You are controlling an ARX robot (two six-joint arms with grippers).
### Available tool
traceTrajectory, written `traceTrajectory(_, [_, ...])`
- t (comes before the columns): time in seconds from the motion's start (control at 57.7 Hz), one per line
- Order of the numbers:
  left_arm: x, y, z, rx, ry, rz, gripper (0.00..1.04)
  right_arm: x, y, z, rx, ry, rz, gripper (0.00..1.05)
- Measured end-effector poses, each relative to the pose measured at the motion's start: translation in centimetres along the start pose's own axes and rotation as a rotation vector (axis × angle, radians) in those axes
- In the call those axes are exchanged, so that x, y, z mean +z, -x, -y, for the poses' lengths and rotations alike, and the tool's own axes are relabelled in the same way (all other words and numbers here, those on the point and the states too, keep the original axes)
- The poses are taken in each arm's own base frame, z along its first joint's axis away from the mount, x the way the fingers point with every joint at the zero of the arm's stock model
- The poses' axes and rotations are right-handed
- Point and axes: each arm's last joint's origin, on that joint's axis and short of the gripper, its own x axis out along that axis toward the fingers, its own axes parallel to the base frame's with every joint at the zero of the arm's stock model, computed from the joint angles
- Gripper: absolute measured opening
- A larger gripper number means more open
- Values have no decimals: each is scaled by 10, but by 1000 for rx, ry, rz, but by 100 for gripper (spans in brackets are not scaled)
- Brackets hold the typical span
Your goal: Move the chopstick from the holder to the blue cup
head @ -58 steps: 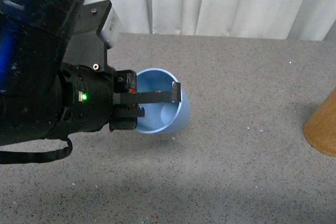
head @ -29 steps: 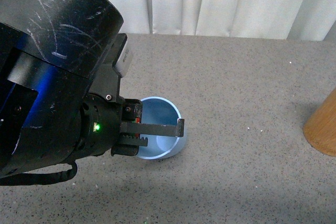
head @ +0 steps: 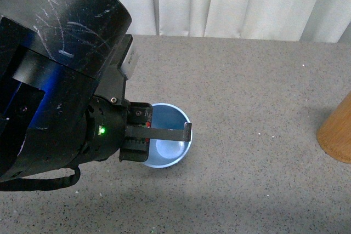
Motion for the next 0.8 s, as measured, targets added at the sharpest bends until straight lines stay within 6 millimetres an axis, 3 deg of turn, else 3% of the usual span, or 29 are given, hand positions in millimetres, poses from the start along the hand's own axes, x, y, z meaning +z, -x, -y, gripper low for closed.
traceTrajectory(0.069, [0,0,1,-1,-2,-2,39,0,0,0,0,0,0,95])
traceTrajectory(0.26, [1,0,2,-1,-4,-4,66,0,0,0,0,0,0,95])
traceTrajectory(0.433, [9,3,4,-5,-1,10,99,0,0,0,0,0,0,95])
traceTrajectory(0.797, [14,12,12,-29,-8,30,98,0,0,0,0,0,0,95])
